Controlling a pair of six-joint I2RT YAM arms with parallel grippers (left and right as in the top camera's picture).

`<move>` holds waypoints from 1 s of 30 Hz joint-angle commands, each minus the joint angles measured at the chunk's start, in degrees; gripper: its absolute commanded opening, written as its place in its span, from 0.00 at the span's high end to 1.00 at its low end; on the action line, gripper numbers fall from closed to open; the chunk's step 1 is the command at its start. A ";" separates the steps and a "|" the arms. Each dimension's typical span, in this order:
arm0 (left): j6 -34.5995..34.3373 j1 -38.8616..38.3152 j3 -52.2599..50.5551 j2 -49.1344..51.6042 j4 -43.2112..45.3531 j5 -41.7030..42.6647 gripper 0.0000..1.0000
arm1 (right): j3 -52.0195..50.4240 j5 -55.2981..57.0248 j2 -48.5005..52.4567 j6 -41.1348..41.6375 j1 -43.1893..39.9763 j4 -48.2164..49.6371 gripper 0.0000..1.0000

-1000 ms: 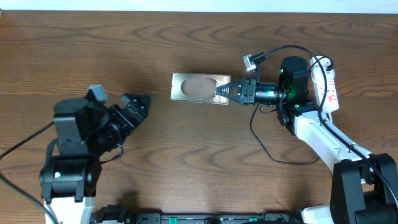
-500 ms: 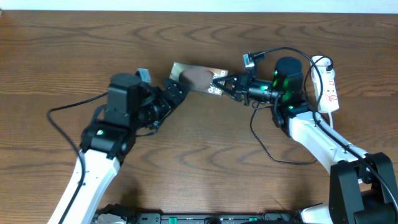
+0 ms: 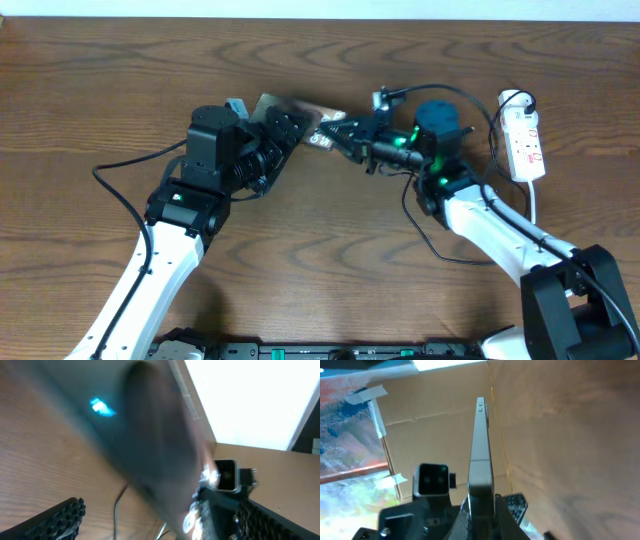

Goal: Plug charger to phone and switch on socket
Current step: 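Grasp the phone's far end with the left gripper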

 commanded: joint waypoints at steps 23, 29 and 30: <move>-22.16 -0.15 -0.22 -0.04 1.14 -8.20 0.29 | 0.74 -3.19 -0.81 15.56 3.08 -1.09 0.99; -31.95 -0.17 -0.22 -0.04 1.18 -8.13 0.29 | 0.74 -3.78 -0.81 20.35 3.32 3.74 0.99; -32.70 -0.17 -0.22 -0.04 1.22 -8.09 0.29 | 0.74 -3.72 -0.81 20.44 3.45 3.93 0.99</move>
